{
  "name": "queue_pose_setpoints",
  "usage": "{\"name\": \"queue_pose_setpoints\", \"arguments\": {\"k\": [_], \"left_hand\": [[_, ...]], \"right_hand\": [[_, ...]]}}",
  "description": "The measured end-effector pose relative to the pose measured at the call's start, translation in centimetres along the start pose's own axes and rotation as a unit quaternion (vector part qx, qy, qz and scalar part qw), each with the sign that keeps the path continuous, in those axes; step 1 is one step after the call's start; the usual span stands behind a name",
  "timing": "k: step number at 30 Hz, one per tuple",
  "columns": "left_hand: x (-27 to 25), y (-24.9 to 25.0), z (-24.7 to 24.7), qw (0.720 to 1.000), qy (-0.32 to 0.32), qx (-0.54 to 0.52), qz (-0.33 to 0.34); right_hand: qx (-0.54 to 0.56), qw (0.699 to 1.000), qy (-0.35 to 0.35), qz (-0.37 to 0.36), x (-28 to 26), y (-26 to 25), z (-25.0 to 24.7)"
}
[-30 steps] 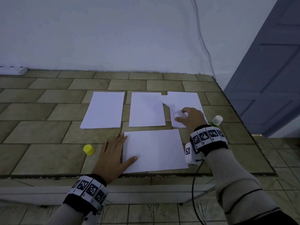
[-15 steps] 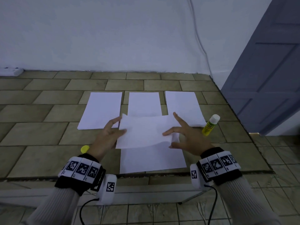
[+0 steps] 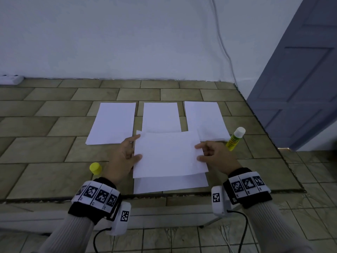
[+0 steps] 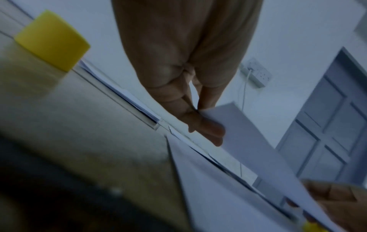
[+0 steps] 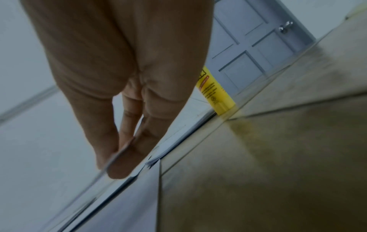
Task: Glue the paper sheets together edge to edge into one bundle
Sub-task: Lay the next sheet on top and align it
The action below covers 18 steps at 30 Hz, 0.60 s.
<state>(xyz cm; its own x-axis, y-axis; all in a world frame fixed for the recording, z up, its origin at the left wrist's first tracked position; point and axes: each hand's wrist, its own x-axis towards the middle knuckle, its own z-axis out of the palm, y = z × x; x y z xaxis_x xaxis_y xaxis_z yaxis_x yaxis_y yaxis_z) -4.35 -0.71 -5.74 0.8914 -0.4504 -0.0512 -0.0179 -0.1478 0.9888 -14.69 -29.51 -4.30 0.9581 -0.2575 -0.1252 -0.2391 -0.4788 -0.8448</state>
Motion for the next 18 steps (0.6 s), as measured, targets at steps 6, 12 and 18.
{"name": "queue_pose_setpoints", "arguments": {"k": [6, 12, 18], "left_hand": [[-0.8, -1.0, -0.1, 0.979, 0.026, 0.204, 0.000], [-1.2, -0.7, 0.4, 0.952, 0.033, 0.304, 0.008], [-1.2, -0.5, 0.2, 0.945, 0.020, 0.326, -0.002]], "right_hand": [[-0.143, 0.990, -0.015, 0.007, -0.7, -0.4, 1.5], [-0.197, 0.980, -0.016, 0.023, -0.9, -0.4, 2.2], [-0.193, 0.981, -0.008, 0.015, -1.7, -0.1, 2.4]]}}
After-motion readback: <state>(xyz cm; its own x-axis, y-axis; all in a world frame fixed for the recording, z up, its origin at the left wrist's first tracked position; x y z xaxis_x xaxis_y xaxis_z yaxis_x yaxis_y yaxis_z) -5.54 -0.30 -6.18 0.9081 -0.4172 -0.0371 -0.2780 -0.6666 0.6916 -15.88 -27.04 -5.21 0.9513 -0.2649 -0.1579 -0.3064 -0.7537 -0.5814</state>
